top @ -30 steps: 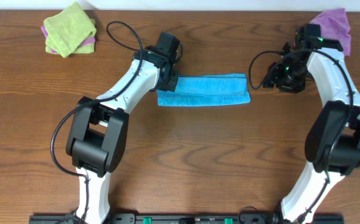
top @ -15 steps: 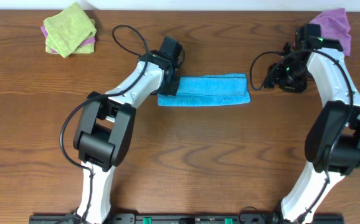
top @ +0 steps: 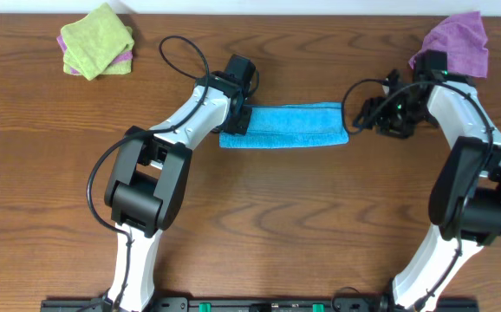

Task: Fold the cloth
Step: 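Grasp the folded strip's right end with the right gripper and fold it leftward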

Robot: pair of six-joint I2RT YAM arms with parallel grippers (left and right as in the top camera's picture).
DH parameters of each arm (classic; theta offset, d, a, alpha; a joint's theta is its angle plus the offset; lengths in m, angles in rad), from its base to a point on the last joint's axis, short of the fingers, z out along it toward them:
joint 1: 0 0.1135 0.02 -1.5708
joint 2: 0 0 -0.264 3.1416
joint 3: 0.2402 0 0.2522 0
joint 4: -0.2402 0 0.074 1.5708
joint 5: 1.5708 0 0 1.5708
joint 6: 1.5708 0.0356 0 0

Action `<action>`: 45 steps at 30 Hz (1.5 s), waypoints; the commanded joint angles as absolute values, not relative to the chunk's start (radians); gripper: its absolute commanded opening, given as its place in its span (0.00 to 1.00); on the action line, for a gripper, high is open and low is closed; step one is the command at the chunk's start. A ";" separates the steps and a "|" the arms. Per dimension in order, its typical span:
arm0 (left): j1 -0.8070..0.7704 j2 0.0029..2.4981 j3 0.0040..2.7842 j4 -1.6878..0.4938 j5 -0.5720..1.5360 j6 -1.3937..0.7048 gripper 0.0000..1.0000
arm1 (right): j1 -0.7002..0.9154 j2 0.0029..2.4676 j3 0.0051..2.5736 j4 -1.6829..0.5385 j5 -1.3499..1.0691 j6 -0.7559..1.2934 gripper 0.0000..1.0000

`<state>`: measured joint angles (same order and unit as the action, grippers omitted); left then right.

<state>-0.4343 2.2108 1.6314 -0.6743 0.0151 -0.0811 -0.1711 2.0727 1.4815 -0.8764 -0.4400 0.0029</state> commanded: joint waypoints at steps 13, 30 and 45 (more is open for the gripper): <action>-0.442 2.254 1.639 -0.674 0.020 -0.082 0.06 | -0.152 2.103 1.317 -0.673 -0.738 0.093 0.73; -0.442 2.254 1.639 -0.700 0.020 -0.082 0.06 | -0.072 2.193 1.333 -0.561 -0.636 0.154 0.01; -0.442 2.254 1.639 -0.701 0.043 -0.086 0.06 | 0.075 2.011 1.427 -0.593 -0.635 0.161 0.01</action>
